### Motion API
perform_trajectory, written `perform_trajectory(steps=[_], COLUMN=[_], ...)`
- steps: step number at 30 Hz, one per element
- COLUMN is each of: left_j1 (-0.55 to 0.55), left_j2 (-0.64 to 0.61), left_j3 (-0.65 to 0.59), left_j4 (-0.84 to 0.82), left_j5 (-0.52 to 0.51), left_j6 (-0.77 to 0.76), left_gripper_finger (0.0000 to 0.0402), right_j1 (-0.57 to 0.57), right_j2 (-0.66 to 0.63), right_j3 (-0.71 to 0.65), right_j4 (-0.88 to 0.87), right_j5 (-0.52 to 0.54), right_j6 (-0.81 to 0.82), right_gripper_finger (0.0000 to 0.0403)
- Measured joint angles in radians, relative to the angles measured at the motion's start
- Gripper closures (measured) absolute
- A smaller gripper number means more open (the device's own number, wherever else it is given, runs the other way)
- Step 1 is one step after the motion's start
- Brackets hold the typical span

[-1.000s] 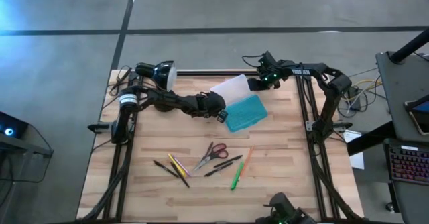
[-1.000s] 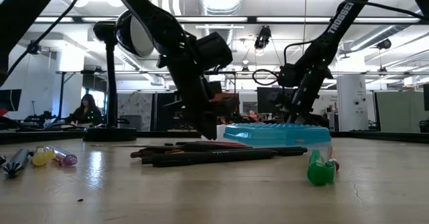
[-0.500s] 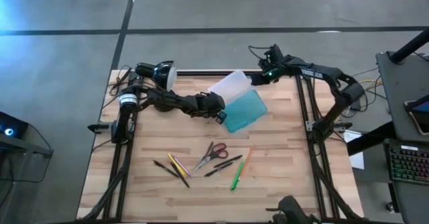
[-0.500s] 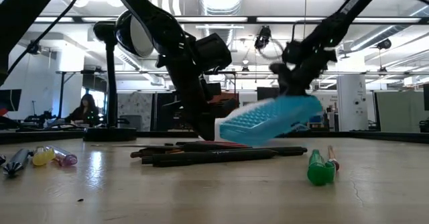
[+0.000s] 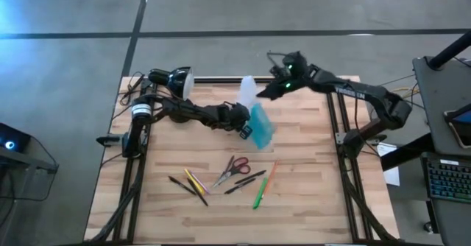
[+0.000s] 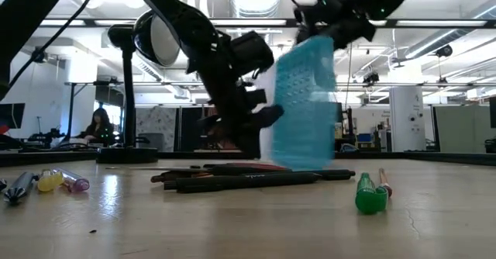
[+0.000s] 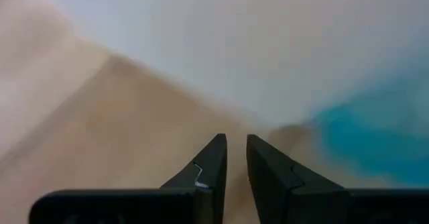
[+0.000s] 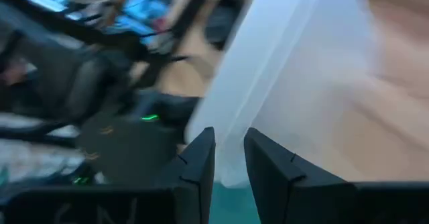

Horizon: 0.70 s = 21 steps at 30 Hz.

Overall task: Pick & place school supplies into a supply box
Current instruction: Put the supply box face up on the table, then put the orange pencil into the supply box

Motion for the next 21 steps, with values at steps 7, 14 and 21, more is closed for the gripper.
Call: perform_trajectory(steps=[7, 14, 21], left_j1=[-0.024, -0.049, -0.097], left_j2=[-0.03, -0.06, -0.103], left_j3=[0.016, 0.013, 0.01], left_j4=[-0.041, -0.193, -0.242], left_j5=[-0.008, -0.026, -0.061], left_j6=[0.025, 0.036, 0.03], left_gripper_finger=[0.0359, 0.0359, 0.0359], right_j1=[0.069, 0.072, 0.086], right_j2=[0.009, 0.005, 0.029], right_j3=[0.016, 0.01, -0.015], right_j4=[0.043, -0.171, -0.228], right_j5=[0.018, 0.191, 0.271], right_j6=[0.056, 0.001, -0.046], right_gripper_finger=[0.033, 0.033, 0.033])
